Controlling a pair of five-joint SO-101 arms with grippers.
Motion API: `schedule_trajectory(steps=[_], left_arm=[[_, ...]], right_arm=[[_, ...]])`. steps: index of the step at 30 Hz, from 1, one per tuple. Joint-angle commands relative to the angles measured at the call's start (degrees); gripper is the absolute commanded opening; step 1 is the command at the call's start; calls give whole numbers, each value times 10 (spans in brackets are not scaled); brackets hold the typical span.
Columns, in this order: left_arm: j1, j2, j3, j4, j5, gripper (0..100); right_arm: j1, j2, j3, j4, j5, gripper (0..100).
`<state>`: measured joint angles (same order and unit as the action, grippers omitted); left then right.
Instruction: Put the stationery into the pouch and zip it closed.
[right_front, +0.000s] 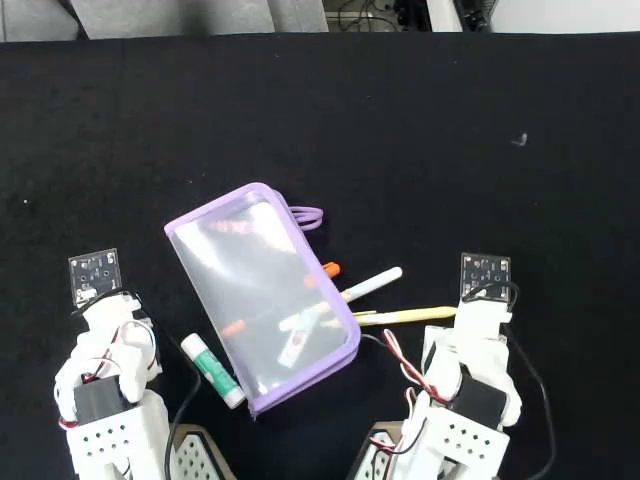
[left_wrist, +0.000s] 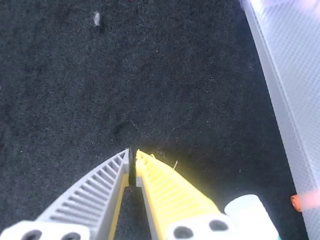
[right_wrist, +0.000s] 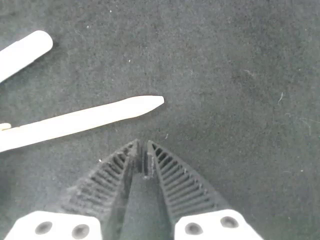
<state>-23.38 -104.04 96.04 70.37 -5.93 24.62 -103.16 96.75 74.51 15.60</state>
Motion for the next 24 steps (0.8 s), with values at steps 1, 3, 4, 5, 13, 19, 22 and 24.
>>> schedule_trajectory(steps=[1,3,4,5,13,19,22,24], left_arm=[[-5,-2,14,3,2,30],[-5,-2,14,3,2,30],[-5,-2,14,3,2,30],[-5,-2,14,3,2,30],[-5,-2,14,3,2,30],[-5,-2,14,3,2,30],[-5,-2,14,3,2,30],[-5,-2,14,3,2,30]], right_arm=[[9,-50,-3,0,-4,12],[9,-50,-3,0,-4,12],[9,-50,-3,0,-4,12],[9,-50,-3,0,-4,12],[9,-50,-3,0,-4,12],[9,-50,-3,0,-4,12],[9,-50,-3,0,-4,12],[4,-50,-3,0,-4,12]])
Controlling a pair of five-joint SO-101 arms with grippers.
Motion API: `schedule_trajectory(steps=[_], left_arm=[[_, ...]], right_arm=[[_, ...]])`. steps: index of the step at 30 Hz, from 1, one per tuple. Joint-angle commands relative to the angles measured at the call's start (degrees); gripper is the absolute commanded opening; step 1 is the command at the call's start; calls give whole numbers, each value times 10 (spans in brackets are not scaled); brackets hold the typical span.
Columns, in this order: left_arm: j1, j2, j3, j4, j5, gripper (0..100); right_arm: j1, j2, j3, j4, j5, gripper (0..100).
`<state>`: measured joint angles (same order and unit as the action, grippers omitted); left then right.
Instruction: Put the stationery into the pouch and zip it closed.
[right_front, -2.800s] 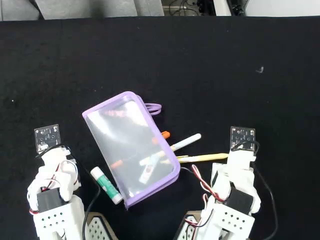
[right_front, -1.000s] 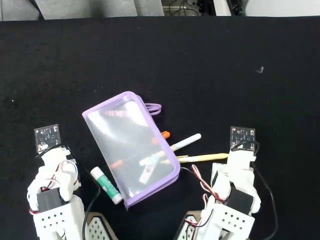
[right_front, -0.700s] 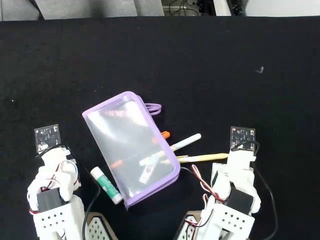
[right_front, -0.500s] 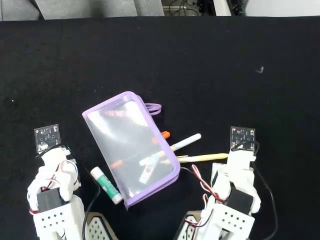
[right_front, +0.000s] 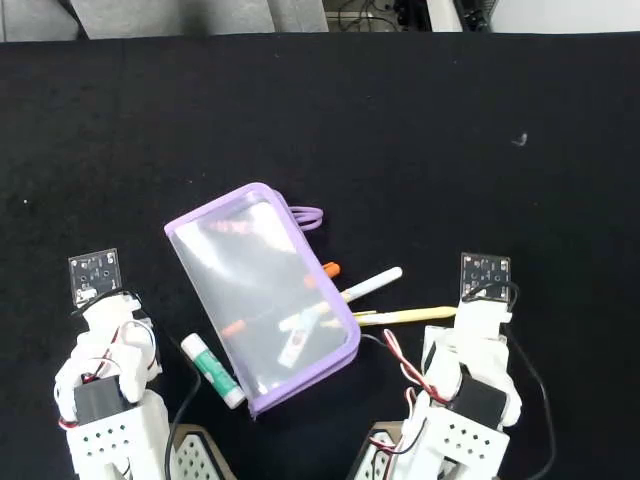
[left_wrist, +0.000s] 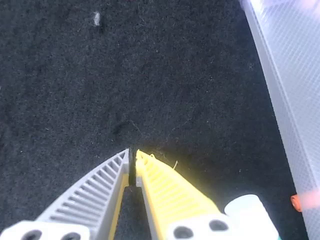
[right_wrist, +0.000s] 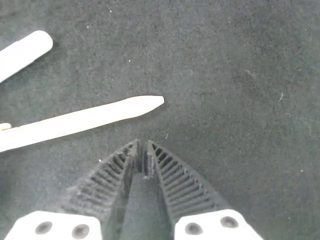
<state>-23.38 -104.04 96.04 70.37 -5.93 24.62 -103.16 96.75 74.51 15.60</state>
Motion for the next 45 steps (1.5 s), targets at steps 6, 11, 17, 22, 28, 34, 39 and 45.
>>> schedule_trajectory(steps=[6,11,17,22,28,34,39,45], left_arm=[[-5,-2,14,3,2,30],[-5,-2,14,3,2,30],[-5,-2,14,3,2,30],[-5,-2,14,3,2,30],[-4,-2,14,3,2,30],[-4,-2,14,3,2,30],[-4,-2,14,3,2,30],[-4,-2,14,3,2,30]], right_arm=[[-38,-50,-3,0,-4,14],[-40,-50,-3,0,-5,14],[-29,-50,-3,0,-4,15],[-30,-51,-27,-27,0,15],[-33,-51,-44,-97,168,69],[-75,-44,-110,-135,55,172],[-212,-28,-150,-135,33,176],[-348,124,-240,-157,-29,177]])
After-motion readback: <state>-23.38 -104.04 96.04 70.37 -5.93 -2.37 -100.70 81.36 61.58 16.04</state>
